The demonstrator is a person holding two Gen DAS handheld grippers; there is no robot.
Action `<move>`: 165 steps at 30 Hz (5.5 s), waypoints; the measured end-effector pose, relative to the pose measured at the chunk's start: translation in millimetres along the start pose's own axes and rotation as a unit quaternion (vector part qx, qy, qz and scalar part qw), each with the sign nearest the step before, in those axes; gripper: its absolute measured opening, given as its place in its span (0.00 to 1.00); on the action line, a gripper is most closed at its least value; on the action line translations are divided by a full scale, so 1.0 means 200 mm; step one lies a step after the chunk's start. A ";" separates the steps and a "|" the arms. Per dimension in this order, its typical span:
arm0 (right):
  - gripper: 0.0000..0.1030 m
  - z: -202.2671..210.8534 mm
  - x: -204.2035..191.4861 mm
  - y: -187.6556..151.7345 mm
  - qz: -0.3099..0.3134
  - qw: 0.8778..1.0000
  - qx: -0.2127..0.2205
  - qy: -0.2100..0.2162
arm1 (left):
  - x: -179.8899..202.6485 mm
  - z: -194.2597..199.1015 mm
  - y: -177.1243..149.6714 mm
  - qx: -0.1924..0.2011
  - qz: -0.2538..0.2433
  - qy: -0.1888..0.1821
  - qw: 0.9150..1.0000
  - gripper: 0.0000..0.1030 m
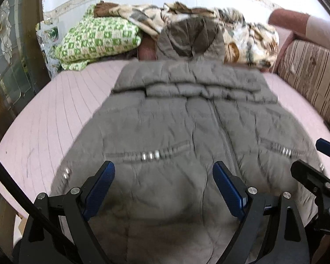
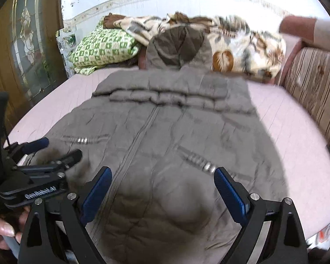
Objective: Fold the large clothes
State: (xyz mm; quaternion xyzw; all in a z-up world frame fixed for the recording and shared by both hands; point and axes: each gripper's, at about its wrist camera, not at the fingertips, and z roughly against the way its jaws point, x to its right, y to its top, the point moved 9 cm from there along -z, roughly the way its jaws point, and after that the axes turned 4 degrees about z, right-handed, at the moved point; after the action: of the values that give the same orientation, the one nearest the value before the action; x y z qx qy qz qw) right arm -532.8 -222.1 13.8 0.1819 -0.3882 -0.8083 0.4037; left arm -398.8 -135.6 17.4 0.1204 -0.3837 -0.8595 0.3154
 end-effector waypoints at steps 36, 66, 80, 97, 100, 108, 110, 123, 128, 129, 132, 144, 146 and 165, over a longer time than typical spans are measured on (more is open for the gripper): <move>0.94 0.96 -0.19 0.98 -0.014 0.980 0.169 0.108 | -0.29 0.79 0.80 0.185 0.010 0.008 0.983 0.87; 0.99 -0.80 0.46 1.86 -0.224 0.973 -0.014 0.056 | -0.27 -0.71 0.81 0.026 0.082 0.012 0.996 0.89; 0.10 -1.65 0.82 1.94 -0.396 0.917 -0.034 0.042 | -0.25 -0.81 0.82 0.016 0.066 0.008 0.998 0.89; 0.04 -0.57 0.37 1.60 -0.233 0.965 0.051 0.108 | -0.39 -0.70 0.87 0.054 0.109 0.014 0.993 0.88; 0.04 -0.50 0.27 1.36 -0.213 0.970 0.042 0.105 | -0.40 -0.67 0.88 0.066 0.118 0.008 0.991 0.88; 0.05 -0.75 0.29 1.07 -0.243 0.961 -0.039 0.125 | -0.37 -0.69 0.87 0.061 0.104 0.012 0.993 0.88; 0.13 -0.81 0.36 1.07 -0.284 0.948 -0.040 0.134 | -0.36 -0.71 0.88 0.056 0.104 0.013 0.993 0.88; 0.11 -1.35 0.51 0.94 -0.408 0.901 -0.076 0.127 | -0.32 -0.76 0.86 0.045 0.088 0.009 0.995 0.88; 0.09 -1.11 0.45 1.00 -0.376 0.915 -0.023 0.142 | -0.33 -0.75 0.87 0.049 0.095 0.004 0.994 0.88; 0.09 -1.04 0.42 1.00 -0.373 0.915 -0.015 0.153 | -0.33 -0.75 0.87 0.050 0.096 0.003 0.994 0.88; 0.08 -0.87 0.34 0.95 -0.348 0.924 -0.006 0.159 | -0.31 -0.75 0.86 0.050 0.089 0.005 0.995 0.88; 0.19 -1.18 0.34 0.64 -0.320 0.932 -0.105 0.131 | -0.28 -0.75 0.85 0.048 0.075 0.008 0.996 0.88; 0.28 -1.12 0.33 0.67 -0.308 0.936 -0.105 0.134 | -0.29 -0.77 0.85 0.043 0.080 0.006 0.996 0.88; 0.46 -1.49 0.00 0.95 -0.042 0.993 -0.101 0.038 | -0.40 -0.80 0.86 0.034 0.111 0.022 0.993 0.88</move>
State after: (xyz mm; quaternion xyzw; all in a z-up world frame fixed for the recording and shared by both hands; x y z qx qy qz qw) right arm -254.0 -435.8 -26.8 0.1875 -0.2810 -0.8520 0.4001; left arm -187.9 -265.5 31.7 0.1063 -0.4167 -0.8027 0.4131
